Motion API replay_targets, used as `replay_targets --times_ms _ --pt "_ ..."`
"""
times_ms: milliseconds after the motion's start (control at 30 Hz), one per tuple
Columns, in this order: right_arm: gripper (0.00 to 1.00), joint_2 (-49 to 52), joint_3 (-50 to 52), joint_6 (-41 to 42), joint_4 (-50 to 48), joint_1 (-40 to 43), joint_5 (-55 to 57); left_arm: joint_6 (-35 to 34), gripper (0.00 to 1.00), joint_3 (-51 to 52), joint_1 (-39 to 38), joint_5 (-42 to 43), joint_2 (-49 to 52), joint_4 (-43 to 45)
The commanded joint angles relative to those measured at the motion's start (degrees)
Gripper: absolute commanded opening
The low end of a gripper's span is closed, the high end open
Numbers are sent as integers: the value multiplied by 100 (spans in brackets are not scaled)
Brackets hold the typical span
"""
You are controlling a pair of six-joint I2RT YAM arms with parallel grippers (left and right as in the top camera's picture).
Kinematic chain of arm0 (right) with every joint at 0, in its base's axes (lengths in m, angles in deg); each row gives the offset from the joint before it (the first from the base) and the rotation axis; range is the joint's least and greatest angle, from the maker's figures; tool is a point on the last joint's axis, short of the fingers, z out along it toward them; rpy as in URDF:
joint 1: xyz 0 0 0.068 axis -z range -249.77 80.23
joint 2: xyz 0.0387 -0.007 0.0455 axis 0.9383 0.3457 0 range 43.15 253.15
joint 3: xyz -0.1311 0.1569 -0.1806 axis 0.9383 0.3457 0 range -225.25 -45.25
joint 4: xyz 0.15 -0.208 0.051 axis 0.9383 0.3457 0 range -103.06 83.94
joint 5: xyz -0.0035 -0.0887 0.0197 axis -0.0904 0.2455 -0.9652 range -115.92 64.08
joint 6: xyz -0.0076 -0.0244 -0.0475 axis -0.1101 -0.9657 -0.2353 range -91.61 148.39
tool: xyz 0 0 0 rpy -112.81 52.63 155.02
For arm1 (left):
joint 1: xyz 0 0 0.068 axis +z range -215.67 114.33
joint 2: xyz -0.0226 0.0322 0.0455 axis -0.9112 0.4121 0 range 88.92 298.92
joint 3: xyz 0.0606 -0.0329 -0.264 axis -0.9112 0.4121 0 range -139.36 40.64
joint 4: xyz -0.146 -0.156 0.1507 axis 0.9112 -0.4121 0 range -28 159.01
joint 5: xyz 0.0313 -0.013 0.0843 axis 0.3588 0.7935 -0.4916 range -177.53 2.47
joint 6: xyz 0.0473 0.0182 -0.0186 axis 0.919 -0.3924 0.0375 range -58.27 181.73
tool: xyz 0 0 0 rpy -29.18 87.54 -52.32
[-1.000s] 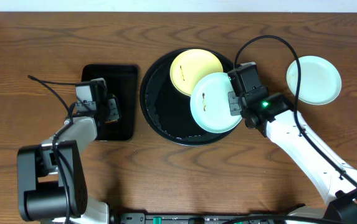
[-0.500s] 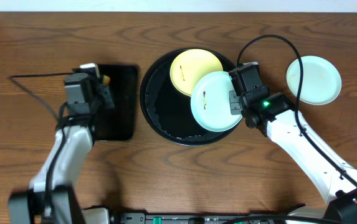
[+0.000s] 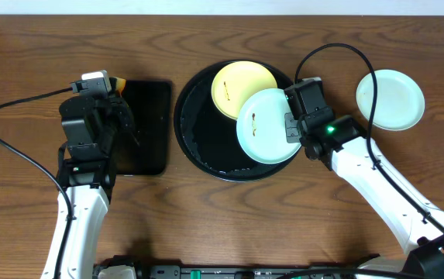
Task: Clean dirty plates on tray and stack at the side
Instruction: 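Grasp the sponge with the left gripper and lift it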
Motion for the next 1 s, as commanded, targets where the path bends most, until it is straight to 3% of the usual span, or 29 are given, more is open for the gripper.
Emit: replay_targets --times_ms 0,200,967 --pt "1 17 -76 98 13 70 15 9 7 -74 -20 11 -44 13" --pt "1 17 -76 98 28 70 17 -92 7 -74 -13 -378 63 -4" --pt "1 17 -76 229 28 70 17 -103 7 -68 -70 -83 459 -26"
